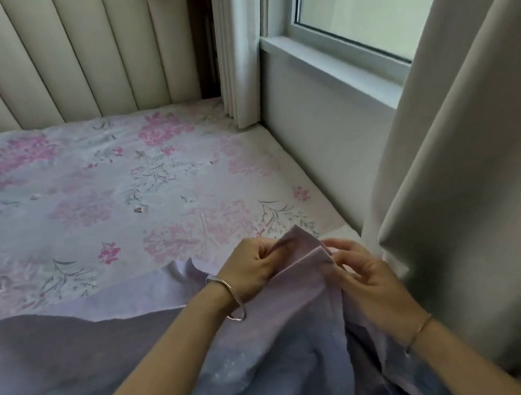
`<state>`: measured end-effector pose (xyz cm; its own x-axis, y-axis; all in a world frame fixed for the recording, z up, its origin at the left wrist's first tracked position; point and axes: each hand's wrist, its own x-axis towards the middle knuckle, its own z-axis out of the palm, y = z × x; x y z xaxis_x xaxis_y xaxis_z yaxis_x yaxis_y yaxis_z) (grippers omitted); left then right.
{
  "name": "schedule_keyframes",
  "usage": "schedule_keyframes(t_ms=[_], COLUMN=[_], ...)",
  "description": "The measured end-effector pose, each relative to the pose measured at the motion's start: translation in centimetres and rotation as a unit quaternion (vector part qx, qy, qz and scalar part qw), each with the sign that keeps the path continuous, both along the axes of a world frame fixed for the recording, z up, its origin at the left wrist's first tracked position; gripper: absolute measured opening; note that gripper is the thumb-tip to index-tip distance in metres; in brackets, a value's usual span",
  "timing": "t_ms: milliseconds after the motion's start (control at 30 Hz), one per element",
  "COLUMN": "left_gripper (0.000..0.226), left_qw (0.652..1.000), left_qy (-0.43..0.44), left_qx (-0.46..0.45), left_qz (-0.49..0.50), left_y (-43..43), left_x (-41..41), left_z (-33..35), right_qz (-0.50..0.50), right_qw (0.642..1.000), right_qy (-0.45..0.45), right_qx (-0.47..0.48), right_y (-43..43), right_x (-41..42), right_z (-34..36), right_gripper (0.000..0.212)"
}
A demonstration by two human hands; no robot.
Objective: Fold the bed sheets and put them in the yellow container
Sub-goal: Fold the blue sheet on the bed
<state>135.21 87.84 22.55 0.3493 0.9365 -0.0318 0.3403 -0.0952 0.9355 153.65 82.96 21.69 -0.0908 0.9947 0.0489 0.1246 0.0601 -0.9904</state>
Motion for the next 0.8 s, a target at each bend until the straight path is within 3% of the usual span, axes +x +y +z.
schedule_keyframes(t_ms=[200,267,333,467,667,800], left_gripper=[0.056,0.060,0.048,0.040,0.037,0.040], left_qw=[0.995,0.994,0.993,0.992,0.993,0.982], left_qy=[0.022,0.020,0.024,0.033,0.009,0.045], left_qx=[0.079,0.077,0.090,0.105,0.101,0.176], left_qz=[-0.054,-0.077,-0.069,-0.058,-0.056,-0.056], left_y=[-5.0,-7.3,-9.2,-12.9,-16.7,-18.3], left_x=[0.0,-0.4,-1.0,-1.9,-2.9,-3.2], left_z=[9.4,12.6,14.7,17.7,20.5,21.4], right_qz=[-0.010,-0.023,-0.027,-0.033,-0.034,-0.019], right_qw=[0.994,0.989,0.987,0.980,0.969,0.973], right_qy=[-0.068,-0.086,-0.098,-0.140,-0.189,-0.180], right_qx=[0.087,0.118,0.128,0.139,0.156,0.144], right_y=[-5.8,-7.4,-8.9,-12.0,-15.5,-17.0], right_x=[-1.2,-1.6,-2.1,-3.1,-4.0,-4.4], right_z=[9.0,11.3,13.1,16.2,19.6,21.1], right_gripper=[0.023,0.035,0.041,0.030,0.035,0.038])
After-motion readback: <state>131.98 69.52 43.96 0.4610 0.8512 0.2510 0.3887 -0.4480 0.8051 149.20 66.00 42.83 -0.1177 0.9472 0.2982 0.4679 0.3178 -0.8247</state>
